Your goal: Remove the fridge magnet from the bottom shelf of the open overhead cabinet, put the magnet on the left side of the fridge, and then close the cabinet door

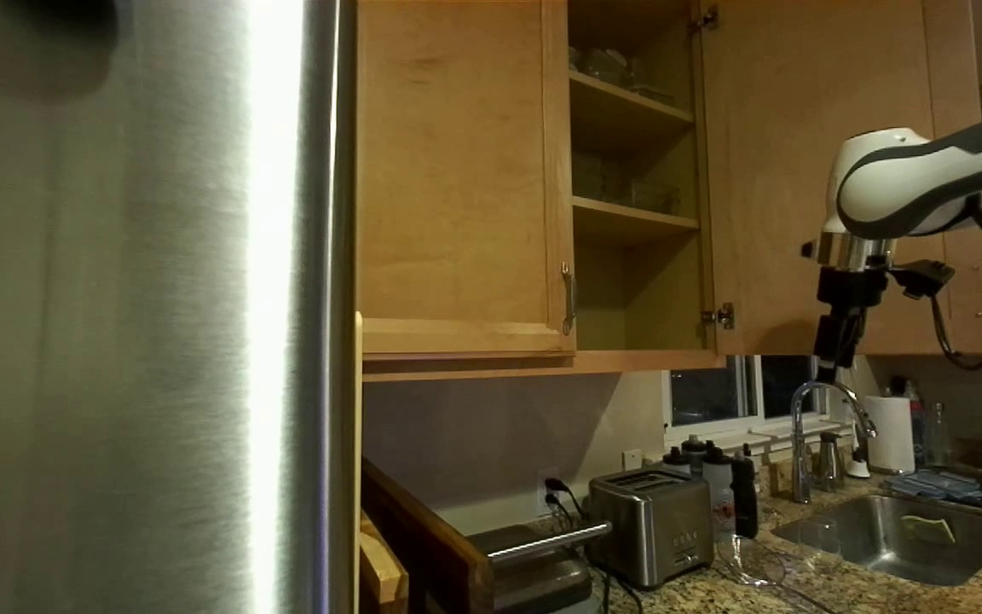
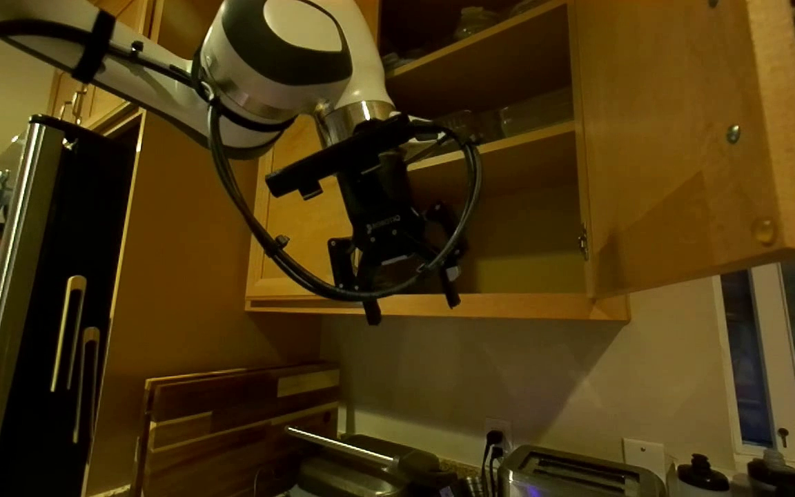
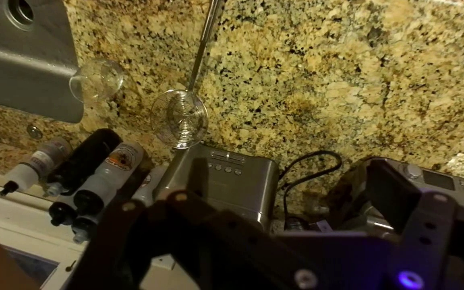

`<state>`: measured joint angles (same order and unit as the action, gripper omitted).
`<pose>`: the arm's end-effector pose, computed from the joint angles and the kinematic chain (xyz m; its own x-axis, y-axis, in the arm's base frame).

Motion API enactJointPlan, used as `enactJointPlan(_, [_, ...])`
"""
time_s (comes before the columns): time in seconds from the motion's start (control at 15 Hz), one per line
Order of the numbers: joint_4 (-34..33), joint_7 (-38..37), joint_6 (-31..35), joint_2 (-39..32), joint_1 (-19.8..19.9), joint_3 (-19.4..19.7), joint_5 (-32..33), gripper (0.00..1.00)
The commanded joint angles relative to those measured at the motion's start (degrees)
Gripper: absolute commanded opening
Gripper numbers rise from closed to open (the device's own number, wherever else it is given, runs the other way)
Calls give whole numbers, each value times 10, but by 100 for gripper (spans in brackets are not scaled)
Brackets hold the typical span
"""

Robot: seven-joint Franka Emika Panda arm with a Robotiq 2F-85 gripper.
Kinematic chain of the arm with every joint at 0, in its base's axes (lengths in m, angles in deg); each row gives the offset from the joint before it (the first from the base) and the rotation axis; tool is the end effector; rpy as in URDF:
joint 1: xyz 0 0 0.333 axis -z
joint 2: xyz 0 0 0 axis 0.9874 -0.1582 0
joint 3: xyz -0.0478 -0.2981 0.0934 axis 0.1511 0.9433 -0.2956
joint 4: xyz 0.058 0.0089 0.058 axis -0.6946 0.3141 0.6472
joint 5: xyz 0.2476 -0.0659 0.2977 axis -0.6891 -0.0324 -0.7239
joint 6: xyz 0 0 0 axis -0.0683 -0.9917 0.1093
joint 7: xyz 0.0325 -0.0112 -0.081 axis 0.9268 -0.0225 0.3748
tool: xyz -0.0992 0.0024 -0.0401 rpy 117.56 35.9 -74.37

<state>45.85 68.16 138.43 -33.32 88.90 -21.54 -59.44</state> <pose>0.3103 -0.2375 0.6118 0.9609 0.0653 0.2690 -0.0006 -0.9713 0.2379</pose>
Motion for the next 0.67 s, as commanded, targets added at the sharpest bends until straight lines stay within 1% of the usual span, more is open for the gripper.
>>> enactJointPlan(0.0, [40, -11, 28, 42, 40, -1, 9, 100])
enactJointPlan(0.07, [10, 4, 8, 10, 27, 0, -5, 100])
enactJointPlan(0.13, [11, 4, 7, 12, 31, 1, -5, 100])
enactJointPlan(0.6, [10, 3, 7, 5, 31, -3, -5, 100])
